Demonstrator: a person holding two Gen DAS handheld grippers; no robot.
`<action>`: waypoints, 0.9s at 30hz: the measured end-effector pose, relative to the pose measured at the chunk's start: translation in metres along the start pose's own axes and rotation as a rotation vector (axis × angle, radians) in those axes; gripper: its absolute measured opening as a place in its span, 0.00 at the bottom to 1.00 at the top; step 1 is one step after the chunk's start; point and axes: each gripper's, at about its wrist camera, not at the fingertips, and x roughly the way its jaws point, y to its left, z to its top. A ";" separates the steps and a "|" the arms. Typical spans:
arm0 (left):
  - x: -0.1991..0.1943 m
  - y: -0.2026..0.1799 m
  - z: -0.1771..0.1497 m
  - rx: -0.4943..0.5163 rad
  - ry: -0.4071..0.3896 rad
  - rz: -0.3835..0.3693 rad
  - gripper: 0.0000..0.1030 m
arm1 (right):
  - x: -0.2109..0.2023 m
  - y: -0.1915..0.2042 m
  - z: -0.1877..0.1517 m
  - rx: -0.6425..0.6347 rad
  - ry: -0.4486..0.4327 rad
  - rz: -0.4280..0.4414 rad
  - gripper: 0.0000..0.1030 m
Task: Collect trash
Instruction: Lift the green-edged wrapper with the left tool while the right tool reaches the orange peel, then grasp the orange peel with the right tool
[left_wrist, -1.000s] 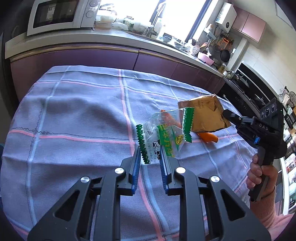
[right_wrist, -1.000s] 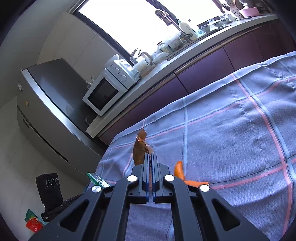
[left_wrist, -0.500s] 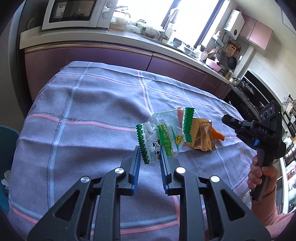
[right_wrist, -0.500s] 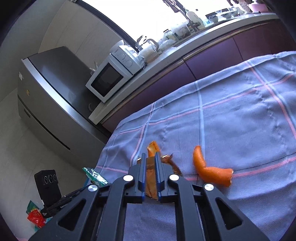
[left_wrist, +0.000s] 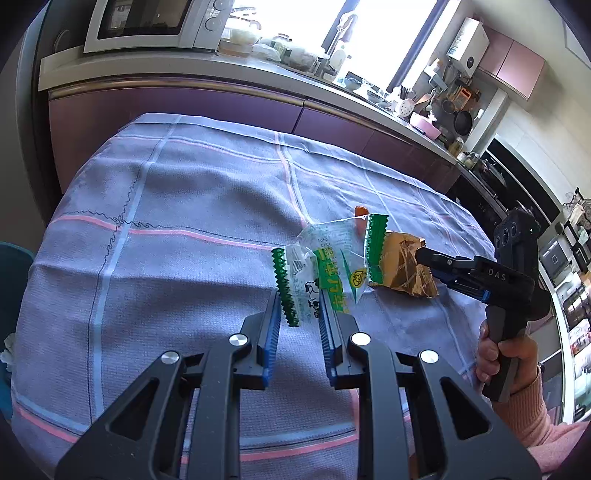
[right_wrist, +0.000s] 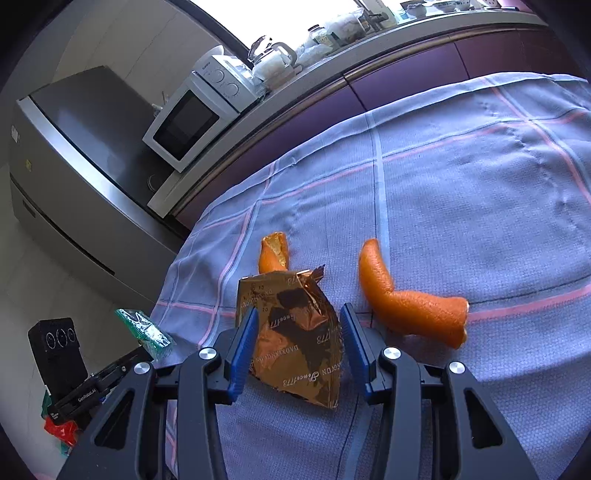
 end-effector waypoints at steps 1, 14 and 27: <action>0.001 0.000 0.001 0.001 0.003 0.000 0.20 | -0.001 0.001 0.000 -0.003 0.000 0.000 0.41; 0.009 -0.005 0.004 0.013 0.019 0.005 0.20 | -0.032 -0.009 0.008 -0.142 -0.080 -0.278 0.43; 0.001 -0.004 0.003 0.025 -0.003 0.022 0.20 | -0.044 0.000 0.001 -0.164 -0.105 -0.266 0.13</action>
